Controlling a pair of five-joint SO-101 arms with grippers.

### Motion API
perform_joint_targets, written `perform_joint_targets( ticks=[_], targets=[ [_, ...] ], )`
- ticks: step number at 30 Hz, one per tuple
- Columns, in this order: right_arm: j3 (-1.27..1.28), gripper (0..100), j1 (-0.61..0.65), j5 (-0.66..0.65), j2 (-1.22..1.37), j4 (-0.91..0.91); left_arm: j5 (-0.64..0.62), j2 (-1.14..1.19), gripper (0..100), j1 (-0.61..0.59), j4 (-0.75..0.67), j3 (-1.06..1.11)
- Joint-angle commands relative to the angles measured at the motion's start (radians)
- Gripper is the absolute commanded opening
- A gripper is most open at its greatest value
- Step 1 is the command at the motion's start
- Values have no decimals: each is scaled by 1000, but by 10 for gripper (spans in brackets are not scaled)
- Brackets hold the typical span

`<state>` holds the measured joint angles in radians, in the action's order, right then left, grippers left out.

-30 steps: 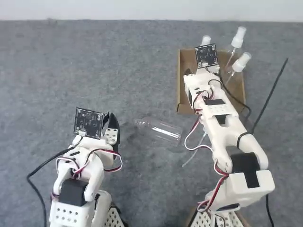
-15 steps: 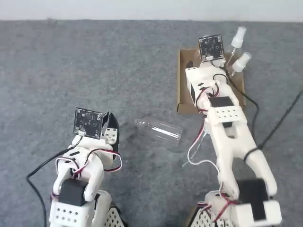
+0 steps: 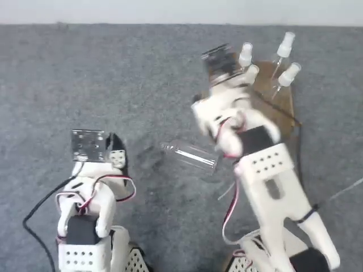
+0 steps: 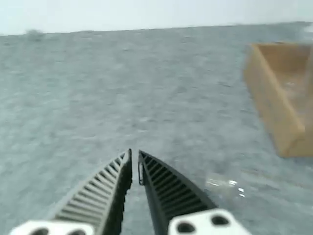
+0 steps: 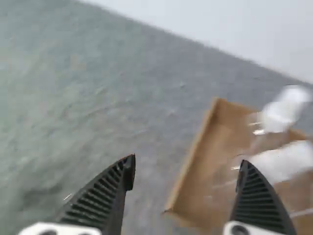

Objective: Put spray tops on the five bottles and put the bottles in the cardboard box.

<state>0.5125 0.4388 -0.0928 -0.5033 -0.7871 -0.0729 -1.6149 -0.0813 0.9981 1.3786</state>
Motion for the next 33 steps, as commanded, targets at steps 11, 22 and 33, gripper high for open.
perform_joint_targets(
  ticks=[11, 22, 33],
  targets=[
    [-100, 268, 321, -94, 294, -173, 6, -8, 13, -112, -28, -71],
    [-89, 268, 320, -135, 484, -136, 6, -9, 13, -110, -28, -68],
    [-84, 240, 325, -126, 573, -143, 6, -9, 13, -109, -28, -68]
  ],
)
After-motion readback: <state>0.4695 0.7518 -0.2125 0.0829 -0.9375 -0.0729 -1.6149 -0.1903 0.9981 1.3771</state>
